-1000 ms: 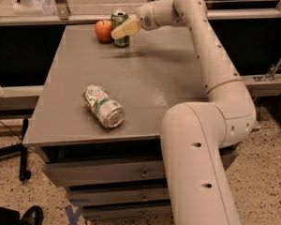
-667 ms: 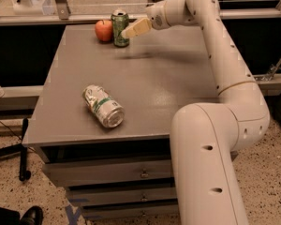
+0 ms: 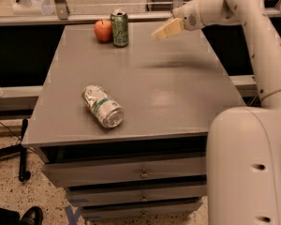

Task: Move green can near apple

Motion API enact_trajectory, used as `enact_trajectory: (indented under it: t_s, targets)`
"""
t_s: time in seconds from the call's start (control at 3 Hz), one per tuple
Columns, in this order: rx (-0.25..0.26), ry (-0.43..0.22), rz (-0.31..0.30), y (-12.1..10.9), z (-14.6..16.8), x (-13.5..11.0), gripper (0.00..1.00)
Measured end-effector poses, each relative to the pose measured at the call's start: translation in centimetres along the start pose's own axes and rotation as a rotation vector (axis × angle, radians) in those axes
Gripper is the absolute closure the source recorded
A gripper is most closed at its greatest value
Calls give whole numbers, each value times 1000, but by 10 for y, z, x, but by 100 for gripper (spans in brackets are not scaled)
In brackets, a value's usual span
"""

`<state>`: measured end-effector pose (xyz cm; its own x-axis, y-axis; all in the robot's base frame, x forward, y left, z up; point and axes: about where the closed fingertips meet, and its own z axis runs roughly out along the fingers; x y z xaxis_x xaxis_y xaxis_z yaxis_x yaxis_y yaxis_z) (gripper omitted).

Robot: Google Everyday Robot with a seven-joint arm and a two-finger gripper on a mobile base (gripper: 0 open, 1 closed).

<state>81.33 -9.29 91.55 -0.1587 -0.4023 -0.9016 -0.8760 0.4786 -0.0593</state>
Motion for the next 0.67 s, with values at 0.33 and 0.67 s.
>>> enact_trajectory:
  t_s: [0.33,0.67]
  targets:
    - [-9,-25,38,11,-57,16,0]
    - [-3,-20,56,11,-68,27,0]
